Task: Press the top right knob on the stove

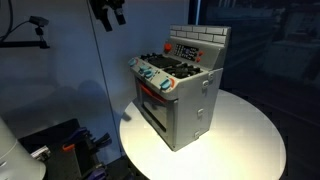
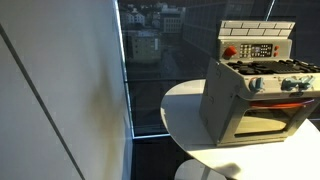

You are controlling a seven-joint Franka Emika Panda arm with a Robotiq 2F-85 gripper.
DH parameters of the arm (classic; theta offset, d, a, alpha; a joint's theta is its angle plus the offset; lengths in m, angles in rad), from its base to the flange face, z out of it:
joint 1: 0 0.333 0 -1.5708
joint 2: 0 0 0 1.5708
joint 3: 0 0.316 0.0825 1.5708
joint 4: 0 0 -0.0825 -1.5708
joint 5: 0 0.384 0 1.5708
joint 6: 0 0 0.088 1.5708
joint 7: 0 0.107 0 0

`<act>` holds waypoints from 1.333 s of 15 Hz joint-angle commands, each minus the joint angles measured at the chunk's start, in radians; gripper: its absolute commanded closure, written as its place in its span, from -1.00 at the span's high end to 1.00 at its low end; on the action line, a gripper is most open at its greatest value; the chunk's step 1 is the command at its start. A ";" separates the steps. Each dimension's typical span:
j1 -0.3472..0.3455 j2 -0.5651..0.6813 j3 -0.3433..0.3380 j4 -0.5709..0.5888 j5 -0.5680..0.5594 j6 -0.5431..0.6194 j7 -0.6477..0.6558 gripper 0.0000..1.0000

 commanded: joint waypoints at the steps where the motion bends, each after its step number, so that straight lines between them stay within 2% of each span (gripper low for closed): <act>1: -0.020 0.056 -0.012 0.048 -0.008 0.048 0.065 1.00; 11: -0.108 0.223 -0.030 0.136 -0.018 0.218 0.210 1.00; 20: -0.136 0.404 -0.107 0.240 -0.006 0.331 0.178 1.00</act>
